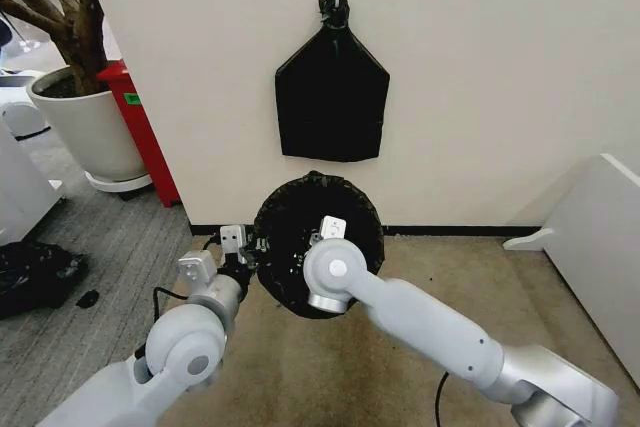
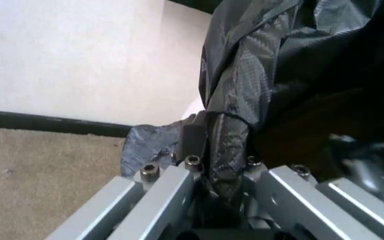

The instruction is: Place the garbage bag over the trash bin.

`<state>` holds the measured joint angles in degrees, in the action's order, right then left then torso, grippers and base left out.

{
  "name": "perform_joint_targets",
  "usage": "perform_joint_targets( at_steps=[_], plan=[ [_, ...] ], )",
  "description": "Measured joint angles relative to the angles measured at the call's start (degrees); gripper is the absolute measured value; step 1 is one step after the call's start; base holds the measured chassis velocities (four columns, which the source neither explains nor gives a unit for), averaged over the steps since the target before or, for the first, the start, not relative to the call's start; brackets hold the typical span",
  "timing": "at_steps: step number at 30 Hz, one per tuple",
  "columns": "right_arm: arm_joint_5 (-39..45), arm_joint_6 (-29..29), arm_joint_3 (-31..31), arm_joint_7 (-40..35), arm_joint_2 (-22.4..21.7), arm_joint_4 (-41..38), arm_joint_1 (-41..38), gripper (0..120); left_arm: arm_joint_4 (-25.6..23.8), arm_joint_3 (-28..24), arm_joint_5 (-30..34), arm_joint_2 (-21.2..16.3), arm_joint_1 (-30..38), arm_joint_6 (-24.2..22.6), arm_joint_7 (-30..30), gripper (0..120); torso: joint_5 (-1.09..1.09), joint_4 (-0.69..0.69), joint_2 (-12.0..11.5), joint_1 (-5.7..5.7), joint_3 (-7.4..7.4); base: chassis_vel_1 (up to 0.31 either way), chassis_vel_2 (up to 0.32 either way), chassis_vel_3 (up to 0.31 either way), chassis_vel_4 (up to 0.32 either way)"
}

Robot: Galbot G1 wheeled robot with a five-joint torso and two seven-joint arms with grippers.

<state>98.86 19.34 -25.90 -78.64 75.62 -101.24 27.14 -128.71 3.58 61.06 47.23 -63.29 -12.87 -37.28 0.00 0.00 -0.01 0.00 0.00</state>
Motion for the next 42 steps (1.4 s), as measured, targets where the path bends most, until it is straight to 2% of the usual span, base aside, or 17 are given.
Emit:
perform_joint_targets(
  at_steps=[5,9,14,21,30,39,42],
  plan=[
    [-2.4,0.1,0.0,0.1,-0.1,1.1,-0.1,0,-0.3,0.1,0.1,0.0,0.0,0.0,0.0,0,-0.01,0.00,0.0,0.00,0.00,0.000,0.000,0.000,0.000],
    [-2.7,-0.5,-1.7,0.0,-3.1,-4.5,-2.0,0,-0.2,0.4,0.1,0.0,-0.2,0.1,0.3,0,0.00,-0.01,0.0,0.00,0.00,0.000,0.000,0.000,0.000],
    [-4.2,-0.8,-2.3,1.1,-3.2,-6.5,-4.0,0,0.2,0.1,0.0,0.3,0.0,0.1,0.3,0,-0.01,0.00,0.0,0.00,0.00,0.000,0.000,0.000,0.000],
    [-11.2,1.2,-1.0,3.5,-0.9,1.3,-3.7,0,-0.4,0.2,0.2,-0.1,-0.2,0.1,0.3,0,0.00,0.00,0.0,0.00,0.00,0.000,0.000,0.000,0.000],
    [-14.4,3.2,2.1,5.4,0.3,7.6,-2.1,0,-1.9,0.5,0.2,-0.4,-1.7,0.2,0.8,0,0.00,0.00,0.0,0.00,0.00,0.000,0.000,0.000,0.000],
    [-15.5,3.5,3.0,6.7,0.1,9.4,-2.0,0,-3.0,0.8,0.2,-0.7,-2.5,0.2,0.9,0,0.00,0.00,0.0,0.00,0.00,0.000,0.000,0.000,0.000],
    [-14.4,2.7,2.7,6.2,-0.3,7.2,-1.8,0,-3.0,0.9,0.2,-0.5,-2.7,0.2,0.9,0,0.00,0.00,0.0,0.00,0.00,0.000,0.000,0.000,0.000]
  ],
)
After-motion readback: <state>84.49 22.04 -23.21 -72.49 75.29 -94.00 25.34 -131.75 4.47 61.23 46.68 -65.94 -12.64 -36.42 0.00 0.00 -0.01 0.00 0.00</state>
